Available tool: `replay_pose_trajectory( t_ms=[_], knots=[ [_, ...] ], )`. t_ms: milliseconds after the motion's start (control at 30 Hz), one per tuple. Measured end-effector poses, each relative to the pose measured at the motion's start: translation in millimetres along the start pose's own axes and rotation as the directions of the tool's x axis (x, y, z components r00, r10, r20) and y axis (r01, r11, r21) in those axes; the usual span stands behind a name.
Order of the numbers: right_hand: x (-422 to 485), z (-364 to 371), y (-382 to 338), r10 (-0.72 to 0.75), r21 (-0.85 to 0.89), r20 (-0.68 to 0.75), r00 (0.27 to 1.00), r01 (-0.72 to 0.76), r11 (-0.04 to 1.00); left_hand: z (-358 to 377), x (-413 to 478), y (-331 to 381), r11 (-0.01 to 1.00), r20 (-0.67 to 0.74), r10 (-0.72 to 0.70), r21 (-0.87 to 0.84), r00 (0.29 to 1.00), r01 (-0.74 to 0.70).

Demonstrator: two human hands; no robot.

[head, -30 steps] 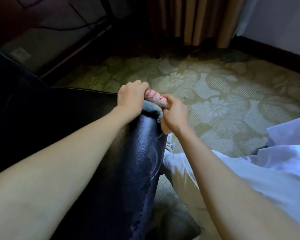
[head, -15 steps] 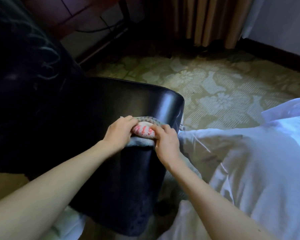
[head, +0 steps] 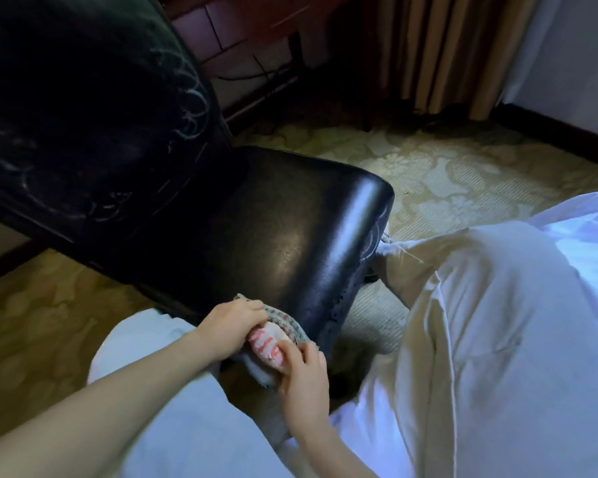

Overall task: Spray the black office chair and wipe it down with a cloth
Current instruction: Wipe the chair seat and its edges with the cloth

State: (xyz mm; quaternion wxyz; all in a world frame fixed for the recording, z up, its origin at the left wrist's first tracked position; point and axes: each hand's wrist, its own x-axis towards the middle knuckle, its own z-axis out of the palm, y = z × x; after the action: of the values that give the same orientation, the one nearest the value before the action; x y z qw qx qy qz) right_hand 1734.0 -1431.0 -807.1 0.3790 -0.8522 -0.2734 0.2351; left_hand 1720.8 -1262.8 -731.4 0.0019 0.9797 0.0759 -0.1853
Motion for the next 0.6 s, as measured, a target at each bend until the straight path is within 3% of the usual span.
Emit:
replay_pose_trajectory(
  t_ms=[267,400,600],
  knots=[
    [-9.5,-7.7,14.8,0.037,0.015,0.026,0.999,-0.038,0.999,9.0,-13.6,23.9,0.991,0.007,0.028,0.127,1.0,-0.028],
    [-12.0,-9.8,29.8,0.169,0.098,0.011,0.986,-0.17,0.981,11.9,-11.8,39.7,0.96,-0.026,0.228,0.177,0.973,-0.22],
    [-4.9,-25.2,32.5,0.185,0.189,-0.017,0.983,-0.179,0.966,14.1,0.7,39.6,0.953,-0.13,0.273,0.172,0.953,-0.249]
  ],
)
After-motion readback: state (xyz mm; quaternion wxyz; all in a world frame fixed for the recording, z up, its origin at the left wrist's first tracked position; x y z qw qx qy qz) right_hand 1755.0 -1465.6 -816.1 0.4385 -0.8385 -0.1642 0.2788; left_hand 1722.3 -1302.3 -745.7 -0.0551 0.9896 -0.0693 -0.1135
